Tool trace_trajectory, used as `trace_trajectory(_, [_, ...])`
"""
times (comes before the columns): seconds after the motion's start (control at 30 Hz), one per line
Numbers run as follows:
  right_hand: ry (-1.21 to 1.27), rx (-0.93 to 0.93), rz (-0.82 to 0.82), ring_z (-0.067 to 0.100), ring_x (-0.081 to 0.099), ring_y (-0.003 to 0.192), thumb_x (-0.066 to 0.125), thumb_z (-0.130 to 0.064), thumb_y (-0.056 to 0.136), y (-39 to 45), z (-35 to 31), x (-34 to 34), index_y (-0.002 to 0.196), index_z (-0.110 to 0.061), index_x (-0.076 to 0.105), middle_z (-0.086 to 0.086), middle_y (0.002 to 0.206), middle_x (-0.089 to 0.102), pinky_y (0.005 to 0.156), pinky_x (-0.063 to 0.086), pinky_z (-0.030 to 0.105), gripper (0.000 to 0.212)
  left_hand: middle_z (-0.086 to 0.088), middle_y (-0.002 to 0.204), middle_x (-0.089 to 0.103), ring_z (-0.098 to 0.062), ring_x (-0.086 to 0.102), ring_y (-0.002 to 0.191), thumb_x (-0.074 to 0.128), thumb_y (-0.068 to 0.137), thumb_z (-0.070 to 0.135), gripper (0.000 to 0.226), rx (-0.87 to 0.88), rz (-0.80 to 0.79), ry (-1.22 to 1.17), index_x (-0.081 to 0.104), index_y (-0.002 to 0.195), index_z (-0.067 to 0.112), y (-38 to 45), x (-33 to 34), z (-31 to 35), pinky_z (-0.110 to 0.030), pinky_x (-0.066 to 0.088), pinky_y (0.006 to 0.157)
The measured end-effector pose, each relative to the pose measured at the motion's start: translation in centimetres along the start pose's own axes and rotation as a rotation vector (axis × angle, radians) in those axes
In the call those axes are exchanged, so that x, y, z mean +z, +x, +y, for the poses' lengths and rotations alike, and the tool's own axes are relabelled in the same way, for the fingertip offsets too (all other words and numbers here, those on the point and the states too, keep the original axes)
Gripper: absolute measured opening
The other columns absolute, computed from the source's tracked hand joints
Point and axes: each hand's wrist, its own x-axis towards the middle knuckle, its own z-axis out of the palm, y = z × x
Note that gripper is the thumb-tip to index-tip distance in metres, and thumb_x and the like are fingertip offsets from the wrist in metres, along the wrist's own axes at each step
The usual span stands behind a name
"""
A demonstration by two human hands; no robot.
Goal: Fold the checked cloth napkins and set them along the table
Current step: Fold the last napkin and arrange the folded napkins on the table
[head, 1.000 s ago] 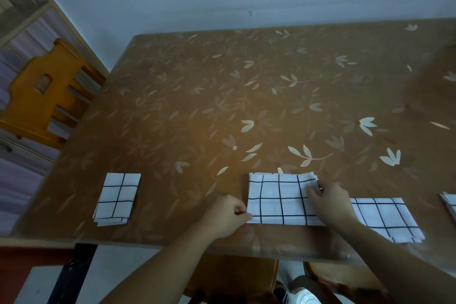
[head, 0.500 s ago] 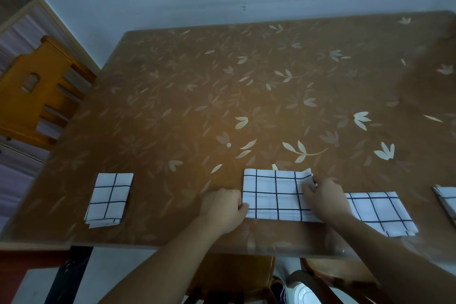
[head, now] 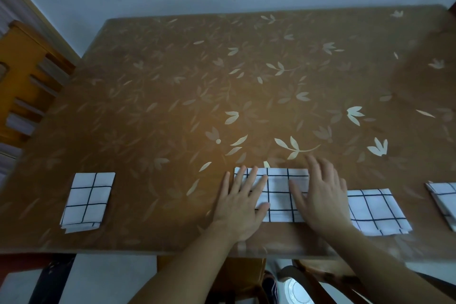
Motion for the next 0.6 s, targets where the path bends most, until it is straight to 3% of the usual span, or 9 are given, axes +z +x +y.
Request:
trace_trajectory(0.1, [0.159,-0.229,-0.073,0.018,0.022,0.144,0.031,-0.054,0.095,-1.2,-3.8,1.8,0.148,-0.023,0.029,0.000,0.155,0.030,0.114,0.026,0.043,0.061,0.006,0.156,-0.029,-0.023,-0.030,0.143,0.013,0.096,0.060,0.067,0.031,-0.033,0.044,-0.020,0.148,0.033,0.1,0.1,0.0,-0.051,-0.016,0.116])
trace_trajectory(0.2, [0.254,-0.139,-0.212,0.008,-0.003,0.148,0.005,-0.062,0.093,-0.9,-5.8,4.3,0.153,-0.022,0.015,-0.007,0.161,0.008,0.121,0.005,0.038,0.073,0.005,0.154,-0.033,-0.022,-0.033,0.142,0.021,0.096,0.059,0.072,0.015,-0.048,0.058,-0.020,0.149,0.032,0.4,0.1,0.2,-0.052,-0.015,0.116])
trace_trajectory(0.3, [0.076,-0.182,-0.240,0.009,-0.008,0.148,-0.012,-0.061,0.089,-0.9,-3.4,5.4,0.154,-0.020,0.009,-0.004,0.161,0.003,0.121,-0.003,0.037,0.080,0.007,0.159,-0.024,-0.020,-0.028,0.144,0.019,0.098,0.052,0.065,0.009,-0.016,0.035,-0.014,0.152,0.032,0.2,0.2,0.0,-0.051,-0.013,0.117])
trace_trajectory(0.43, [-0.130,-0.188,-0.274,0.014,-0.013,0.147,-0.008,-0.057,0.093,-1.4,0.4,4.5,0.153,-0.018,0.000,0.000,0.161,-0.004,0.119,-0.006,0.041,0.072,0.006,0.161,-0.018,-0.020,-0.023,0.146,0.013,0.097,0.061,0.065,0.023,0.001,0.008,-0.010,0.152,0.035,0.1,0.2,-0.3,-0.049,-0.014,0.118])
trace_trajectory(0.6, [-0.144,-0.200,-0.322,0.014,-0.015,0.147,-0.010,-0.059,0.091,-1.4,1.4,3.5,0.152,-0.019,-0.006,-0.002,0.158,-0.012,0.120,-0.007,0.040,0.073,0.008,0.159,-0.022,-0.014,-0.021,0.146,0.006,0.089,0.073,0.078,0.016,-0.059,0.104,-0.016,0.151,0.033,-0.7,-0.6,-3.6,-0.051,-0.013,0.118])
